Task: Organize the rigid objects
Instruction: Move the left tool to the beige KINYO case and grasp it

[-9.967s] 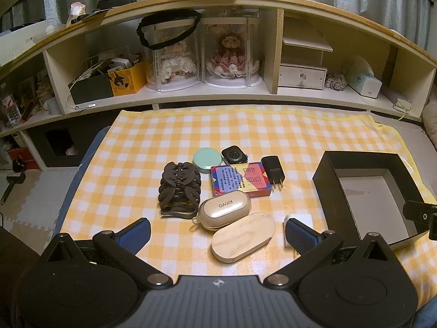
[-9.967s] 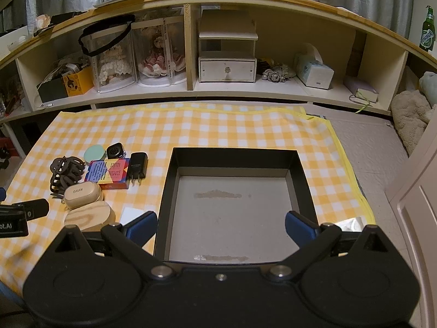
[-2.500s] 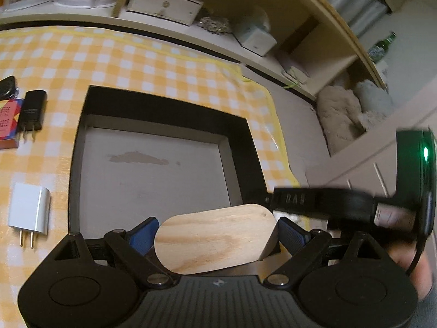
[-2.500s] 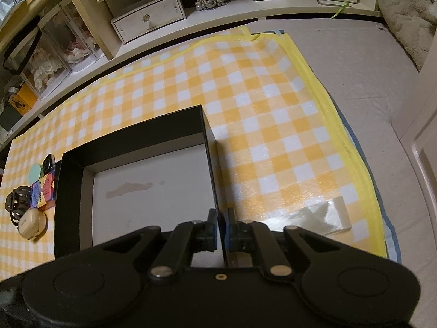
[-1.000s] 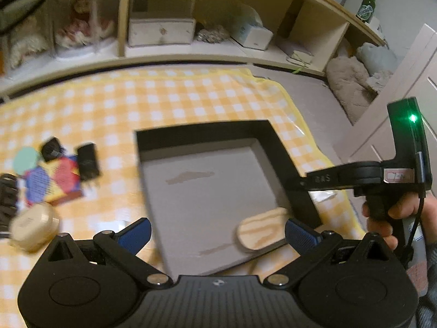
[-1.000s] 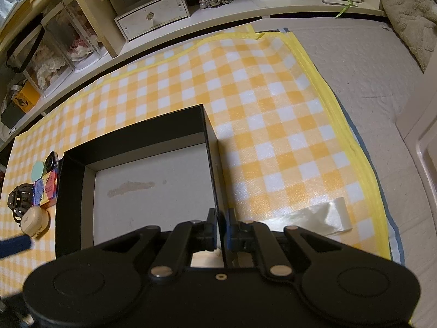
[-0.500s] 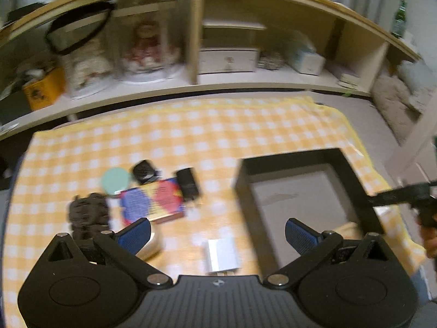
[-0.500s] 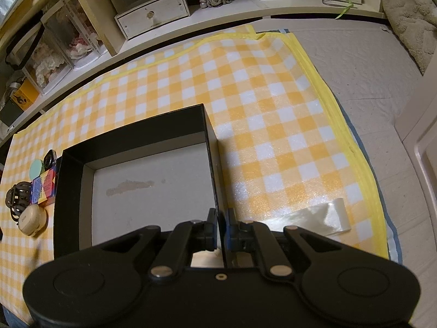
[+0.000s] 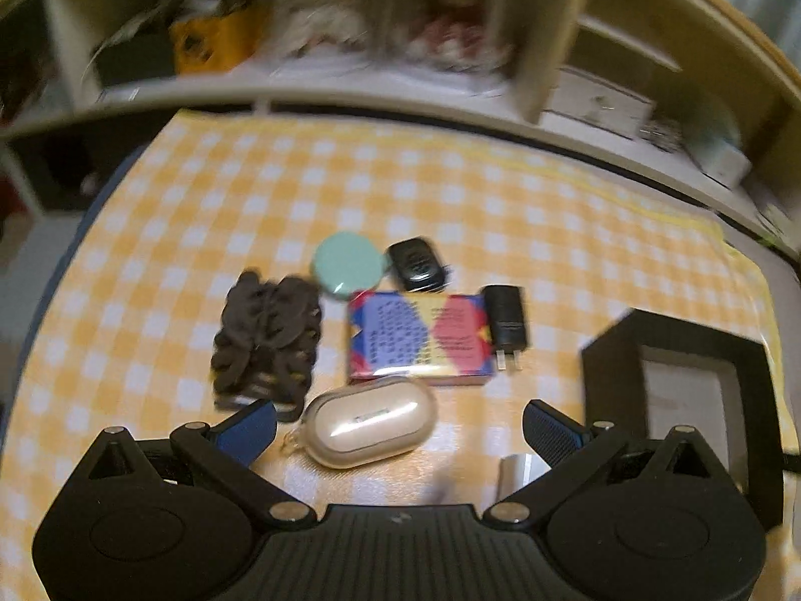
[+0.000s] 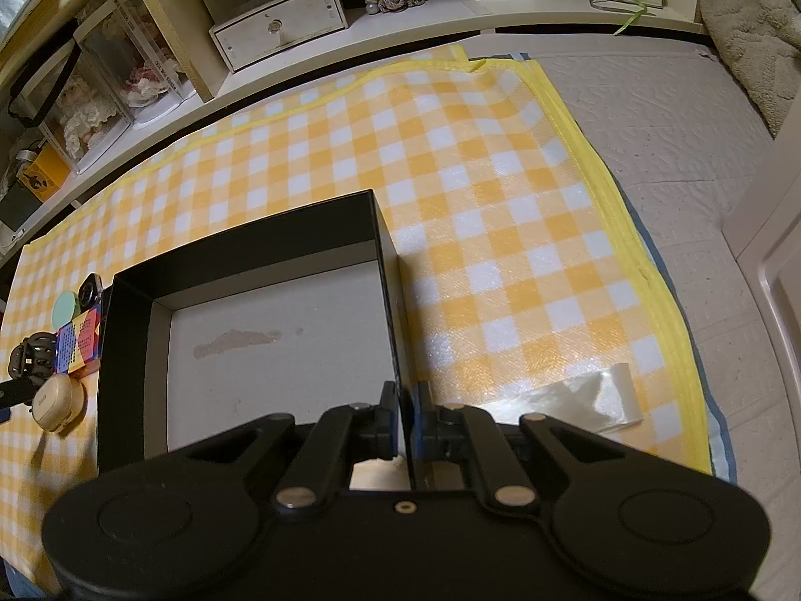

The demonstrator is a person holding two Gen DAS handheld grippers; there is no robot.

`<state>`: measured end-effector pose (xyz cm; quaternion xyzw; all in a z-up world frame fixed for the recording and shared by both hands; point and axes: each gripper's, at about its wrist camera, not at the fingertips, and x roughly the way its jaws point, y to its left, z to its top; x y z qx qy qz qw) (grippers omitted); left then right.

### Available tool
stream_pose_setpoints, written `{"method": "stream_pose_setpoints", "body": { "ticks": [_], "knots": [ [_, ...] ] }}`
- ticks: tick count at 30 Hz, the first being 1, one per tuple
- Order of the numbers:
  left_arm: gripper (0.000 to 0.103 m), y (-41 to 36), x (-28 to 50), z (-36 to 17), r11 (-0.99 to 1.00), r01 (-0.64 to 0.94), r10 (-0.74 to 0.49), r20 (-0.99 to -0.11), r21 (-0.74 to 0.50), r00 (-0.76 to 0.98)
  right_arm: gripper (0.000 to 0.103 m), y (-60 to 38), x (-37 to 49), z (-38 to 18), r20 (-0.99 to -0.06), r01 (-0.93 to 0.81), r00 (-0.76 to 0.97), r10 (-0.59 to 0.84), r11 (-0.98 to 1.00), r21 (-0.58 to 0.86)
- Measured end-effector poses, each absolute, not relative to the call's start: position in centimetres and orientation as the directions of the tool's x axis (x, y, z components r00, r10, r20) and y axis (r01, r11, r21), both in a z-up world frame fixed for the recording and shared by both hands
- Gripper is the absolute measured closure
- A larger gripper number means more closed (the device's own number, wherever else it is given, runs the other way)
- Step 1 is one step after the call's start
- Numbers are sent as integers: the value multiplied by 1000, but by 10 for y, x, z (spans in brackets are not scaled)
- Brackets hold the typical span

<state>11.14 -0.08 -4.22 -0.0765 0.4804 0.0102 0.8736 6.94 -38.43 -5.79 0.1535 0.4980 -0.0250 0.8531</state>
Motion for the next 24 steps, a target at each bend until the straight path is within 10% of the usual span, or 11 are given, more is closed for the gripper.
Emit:
{"method": "stream_pose_setpoints", "body": {
  "ticks": [18, 24],
  "knots": [
    [2, 8, 133, -89, 963, -253, 48, -870, -89, 490, 97, -386, 69, -58, -859, 196, 501, 109, 952, 234],
    [16, 14, 133, -90, 957, -260, 13, -876, -128, 482, 97, -387, 69, -59, -862, 195, 497, 105, 954, 229]
  ]
}}
